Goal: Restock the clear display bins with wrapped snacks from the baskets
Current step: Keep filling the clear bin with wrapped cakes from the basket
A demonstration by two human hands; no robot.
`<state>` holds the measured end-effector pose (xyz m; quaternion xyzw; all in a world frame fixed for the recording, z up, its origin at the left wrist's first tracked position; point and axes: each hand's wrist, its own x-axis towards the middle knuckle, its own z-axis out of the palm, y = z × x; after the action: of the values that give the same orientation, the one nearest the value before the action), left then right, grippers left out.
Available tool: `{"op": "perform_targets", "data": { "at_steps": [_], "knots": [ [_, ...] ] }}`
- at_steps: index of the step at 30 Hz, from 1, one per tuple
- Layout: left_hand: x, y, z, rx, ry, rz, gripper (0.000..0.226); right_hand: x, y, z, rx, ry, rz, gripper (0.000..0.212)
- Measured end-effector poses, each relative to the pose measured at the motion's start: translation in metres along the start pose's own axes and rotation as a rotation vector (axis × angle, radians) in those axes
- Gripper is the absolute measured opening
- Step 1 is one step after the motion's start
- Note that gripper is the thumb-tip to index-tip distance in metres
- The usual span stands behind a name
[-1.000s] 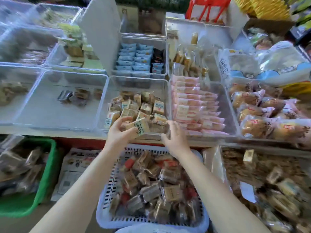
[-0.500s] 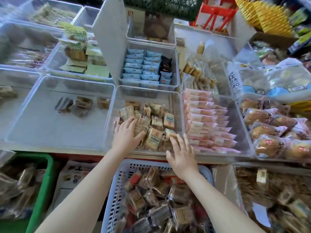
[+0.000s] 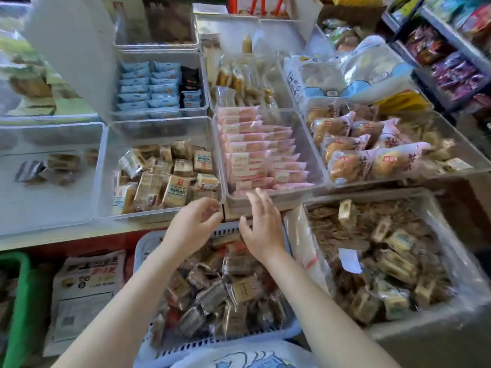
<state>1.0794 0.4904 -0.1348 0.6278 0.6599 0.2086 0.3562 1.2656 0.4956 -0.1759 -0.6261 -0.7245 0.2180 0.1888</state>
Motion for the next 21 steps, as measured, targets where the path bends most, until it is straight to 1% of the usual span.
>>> {"op": "perform_targets", "data": {
  "at_steps": [3, 5, 8, 11, 13, 16, 19, 21],
  "knots": [
    [0.001, 0.034, 0.051, 0.075, -0.146, 0.024, 0.019, -0.039, 0.071, -0.029, -0.013, 0.025, 0.184, 0.051],
    [0.003, 0.065, 0.089, 0.095, -0.228, 0.036, 0.020, -0.062, 0.123, -0.053, -0.062, 0.079, 0.279, 0.044],
    [0.005, 0.110, 0.148, 0.107, -0.352, 0.037, 0.021, -0.095, 0.192, -0.095, -0.103, 0.126, 0.477, 0.041],
    [0.008, 0.152, 0.203, 0.097, -0.395, 0.035, 0.024, -0.123, 0.253, -0.134, -0.157, 0.197, 0.640, 0.038],
    [0.009, 0.176, 0.236, 0.105, -0.404, 0.018, 0.023, -0.136, 0.288, -0.155, -0.163, 0.201, 0.740, 0.039],
    [0.007, 0.205, 0.274, 0.131, -0.435, 0.002, 0.018, -0.147, 0.333, -0.174, -0.174, 0.085, 0.831, 0.052],
    [0.002, 0.220, 0.292, 0.163, -0.468, -0.030, 0.021, -0.147, 0.357, -0.182, -0.178, -0.089, 0.806, 0.070],
    [0.001, 0.224, 0.300, 0.173, -0.471, -0.041, 0.022, -0.146, 0.364, -0.185, -0.178, -0.168, 0.783, 0.075]
  ]
}}
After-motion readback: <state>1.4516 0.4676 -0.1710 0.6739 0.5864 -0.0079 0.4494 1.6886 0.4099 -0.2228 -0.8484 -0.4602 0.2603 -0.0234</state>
